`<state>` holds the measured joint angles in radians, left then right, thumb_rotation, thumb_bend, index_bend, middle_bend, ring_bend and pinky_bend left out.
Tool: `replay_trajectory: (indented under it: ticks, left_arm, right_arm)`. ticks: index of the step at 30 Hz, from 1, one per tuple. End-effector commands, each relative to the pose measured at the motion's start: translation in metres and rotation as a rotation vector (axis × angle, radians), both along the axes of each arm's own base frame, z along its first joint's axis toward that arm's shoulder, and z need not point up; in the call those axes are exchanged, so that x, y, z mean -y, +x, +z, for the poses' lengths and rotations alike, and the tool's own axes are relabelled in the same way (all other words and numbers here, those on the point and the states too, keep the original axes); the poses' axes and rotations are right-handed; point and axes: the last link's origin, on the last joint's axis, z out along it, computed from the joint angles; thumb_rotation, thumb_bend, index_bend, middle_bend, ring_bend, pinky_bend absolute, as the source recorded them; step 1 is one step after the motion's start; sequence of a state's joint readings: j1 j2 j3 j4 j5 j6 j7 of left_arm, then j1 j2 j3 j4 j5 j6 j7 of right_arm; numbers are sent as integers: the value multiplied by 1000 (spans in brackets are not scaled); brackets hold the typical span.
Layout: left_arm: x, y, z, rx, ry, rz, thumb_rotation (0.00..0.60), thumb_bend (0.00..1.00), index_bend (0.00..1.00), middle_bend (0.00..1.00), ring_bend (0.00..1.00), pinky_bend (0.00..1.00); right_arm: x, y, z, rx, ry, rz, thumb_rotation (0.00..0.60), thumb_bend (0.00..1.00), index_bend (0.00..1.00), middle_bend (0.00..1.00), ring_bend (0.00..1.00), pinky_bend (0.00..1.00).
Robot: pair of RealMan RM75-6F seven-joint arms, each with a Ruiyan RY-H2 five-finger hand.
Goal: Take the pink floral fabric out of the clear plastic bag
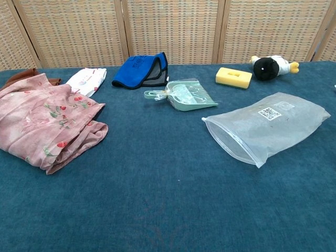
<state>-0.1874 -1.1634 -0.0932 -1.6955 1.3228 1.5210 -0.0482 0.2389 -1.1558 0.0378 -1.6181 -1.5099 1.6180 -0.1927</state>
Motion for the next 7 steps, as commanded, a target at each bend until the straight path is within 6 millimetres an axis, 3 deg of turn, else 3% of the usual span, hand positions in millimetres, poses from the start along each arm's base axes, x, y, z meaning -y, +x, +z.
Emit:
replay_trajectory:
  ticks: [1, 7]
  left_arm:
    - [14, 0, -10, -32, -15, -3, 600, 113, 0, 0, 0, 0]
    - [19, 0, -17, -57, -38, 5, 600, 114, 0, 0, 0, 0]
  right_arm:
    - [-16, -3, -6, 44, -5, -5, 600, 0, 0, 0, 0, 0]
    - [-34, -7, -14, 74, -17, -5, 600, 0, 0, 0, 0, 0]
